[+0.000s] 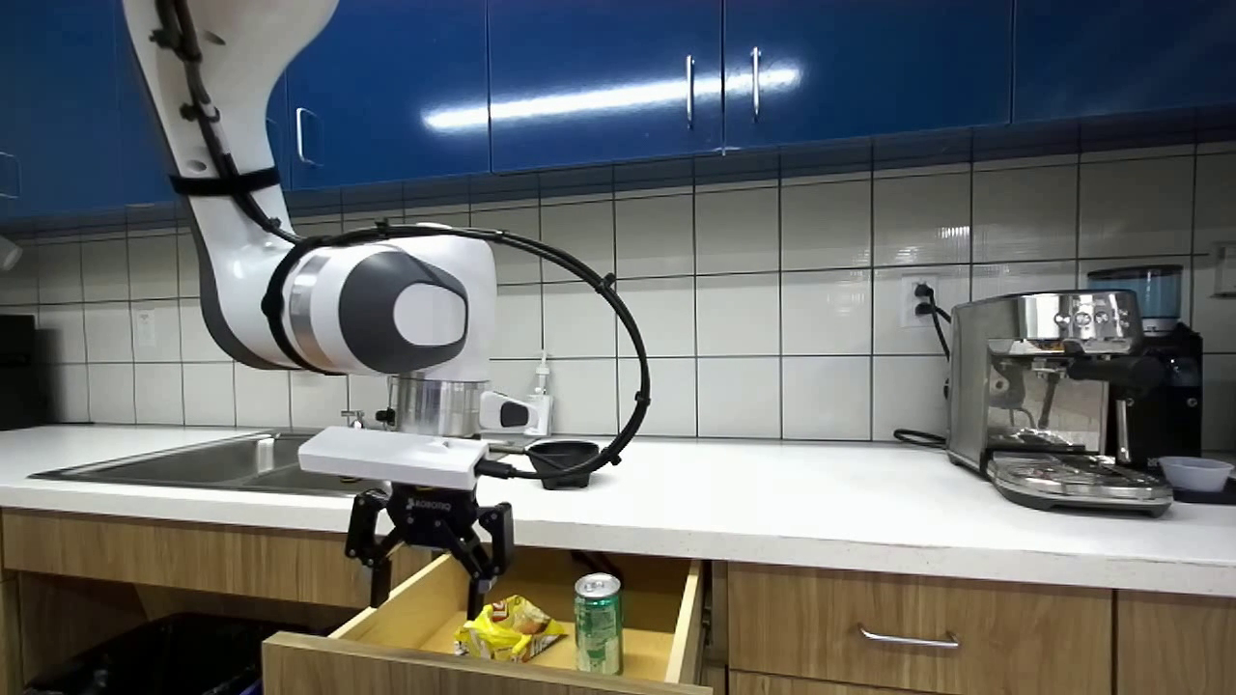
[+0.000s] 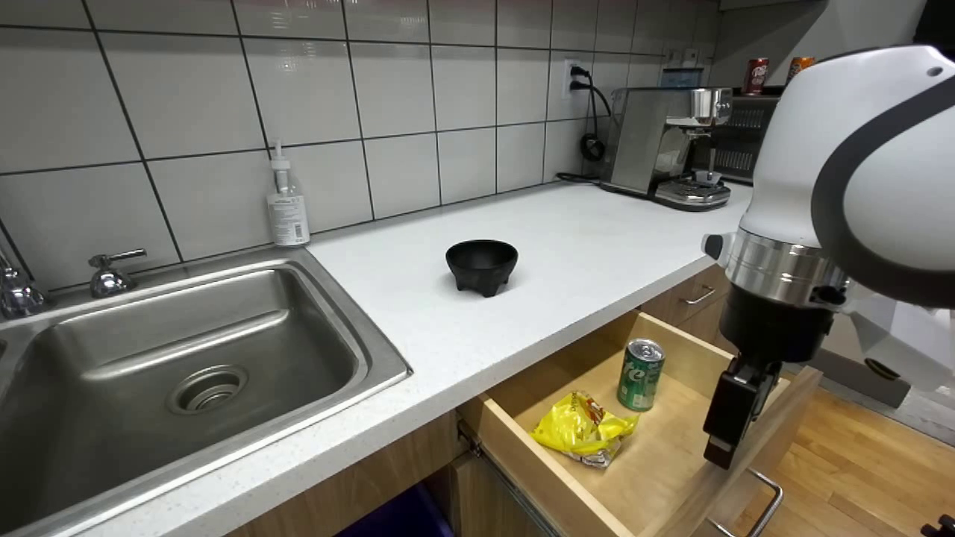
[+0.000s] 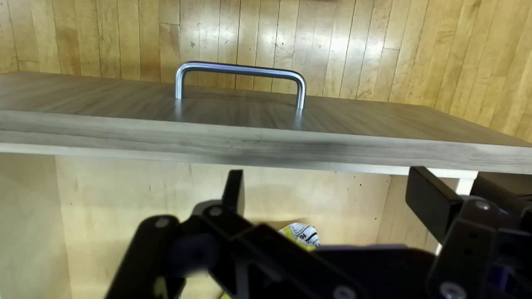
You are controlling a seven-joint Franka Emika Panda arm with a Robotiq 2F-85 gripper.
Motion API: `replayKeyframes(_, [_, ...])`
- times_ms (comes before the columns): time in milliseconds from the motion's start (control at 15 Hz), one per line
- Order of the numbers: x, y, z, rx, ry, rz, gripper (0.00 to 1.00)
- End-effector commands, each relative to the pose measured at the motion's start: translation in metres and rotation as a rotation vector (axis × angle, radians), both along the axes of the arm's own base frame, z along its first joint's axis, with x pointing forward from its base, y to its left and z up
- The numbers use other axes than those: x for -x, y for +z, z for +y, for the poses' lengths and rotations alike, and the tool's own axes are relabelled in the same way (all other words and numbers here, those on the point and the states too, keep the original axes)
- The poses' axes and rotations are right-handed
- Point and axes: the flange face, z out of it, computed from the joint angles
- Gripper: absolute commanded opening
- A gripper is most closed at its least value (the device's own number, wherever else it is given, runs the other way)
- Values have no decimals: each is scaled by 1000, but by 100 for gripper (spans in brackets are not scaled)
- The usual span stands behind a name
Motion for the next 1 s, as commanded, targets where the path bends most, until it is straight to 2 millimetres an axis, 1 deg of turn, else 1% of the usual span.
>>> replayKeyframes(0, [4,10,5,-3,-5,26,100])
replayKeyframes(533, [9,7,13,-14,10,64,100])
replayKeyframes(933, [9,0,12,-19,11,76,100])
